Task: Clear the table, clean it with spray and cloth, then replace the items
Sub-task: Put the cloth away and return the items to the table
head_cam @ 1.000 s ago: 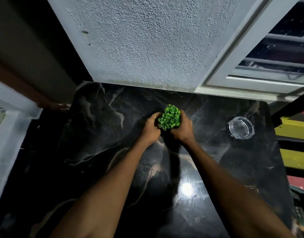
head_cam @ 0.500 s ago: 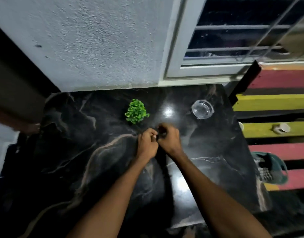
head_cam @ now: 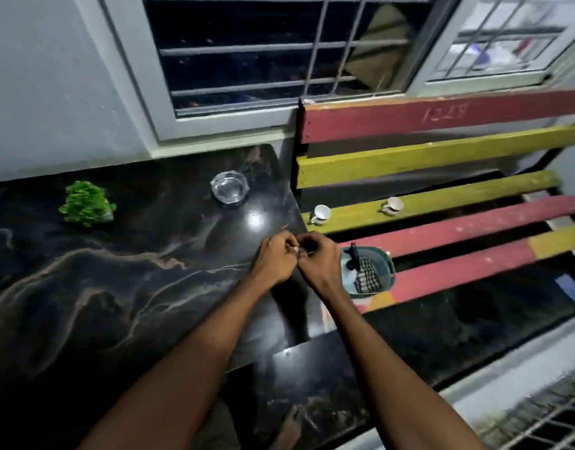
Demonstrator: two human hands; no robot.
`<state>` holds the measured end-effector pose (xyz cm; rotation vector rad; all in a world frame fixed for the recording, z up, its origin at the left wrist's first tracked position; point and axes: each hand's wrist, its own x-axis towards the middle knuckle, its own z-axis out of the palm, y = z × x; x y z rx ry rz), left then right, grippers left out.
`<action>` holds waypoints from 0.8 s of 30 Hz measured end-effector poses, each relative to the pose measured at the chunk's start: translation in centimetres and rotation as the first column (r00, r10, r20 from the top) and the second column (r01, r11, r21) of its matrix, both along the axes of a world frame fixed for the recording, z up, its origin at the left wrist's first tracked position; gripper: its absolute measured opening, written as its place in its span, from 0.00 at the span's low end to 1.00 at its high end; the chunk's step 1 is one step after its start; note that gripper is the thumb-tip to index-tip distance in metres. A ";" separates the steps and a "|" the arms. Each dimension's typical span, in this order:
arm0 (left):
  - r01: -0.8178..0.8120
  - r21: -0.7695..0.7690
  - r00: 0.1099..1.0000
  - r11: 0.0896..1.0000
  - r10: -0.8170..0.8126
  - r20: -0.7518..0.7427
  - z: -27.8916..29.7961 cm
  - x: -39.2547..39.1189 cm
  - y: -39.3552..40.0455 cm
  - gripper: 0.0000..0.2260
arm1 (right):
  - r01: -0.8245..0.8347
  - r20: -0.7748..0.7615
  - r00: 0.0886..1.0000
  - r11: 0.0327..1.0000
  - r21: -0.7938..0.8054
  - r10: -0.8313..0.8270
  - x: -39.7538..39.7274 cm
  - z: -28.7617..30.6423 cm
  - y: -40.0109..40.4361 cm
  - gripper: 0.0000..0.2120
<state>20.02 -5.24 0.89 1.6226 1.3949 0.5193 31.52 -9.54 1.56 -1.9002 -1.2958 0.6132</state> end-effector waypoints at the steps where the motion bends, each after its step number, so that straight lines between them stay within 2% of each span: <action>1: 0.024 -0.019 1.000 1.000 -0.024 -0.002 0.2 1.5 -0.3 0.07 | 0.010 -0.005 1.000 1.000 -0.015 -0.010 1.5 0.0 -0.3 0.11; 4: 0.083 -0.046 0.996 0.996 -0.084 -0.019 0.9 5.9 -0.7 0.07 | 0.027 -0.017 0.999 0.998 -0.062 -0.028 5.8 -0.1 -0.8 0.11; 7: 0.117 -0.079 0.993 0.990 -0.119 -0.024 0.2 9.5 0.4 0.07 | 0.049 -0.032 0.998 0.995 -0.081 -0.052 9.4 -0.7 -0.3 0.16; 11: 0.199 -0.088 0.979 0.976 -0.202 -0.024 -1.9 14.6 3.0 0.08 | 0.096 0.037 0.995 0.994 -0.051 -0.094 13.6 -1.6 1.0 0.11; 13: 0.230 -0.107 0.972 0.967 -0.235 -0.033 -3.0 17.1 4.2 0.08 | 0.104 0.075 0.992 0.993 -0.060 -0.100 16.0 -2.6 2.1 0.12; 17: 0.238 -0.162 0.967 0.958 -0.249 -0.051 -5.6 22.1 7.3 0.09 | 0.088 0.056 0.995 0.984 -0.158 -0.080 21.6 -6.3 5.7 0.18; 21: 0.187 -0.230 0.976 0.955 -0.208 -0.069 -9.8 26.9 11.7 0.08 | 0.083 0.104 0.993 0.957 -0.277 -0.056 28.1 -10.8 10.7 0.13; 24: 0.084 -0.210 0.986 0.974 -0.111 -0.123 -14.6 29.2 15.0 0.22 | 0.093 0.108 0.992 0.935 -0.341 -0.059 34.1 -14.7 14.8 0.17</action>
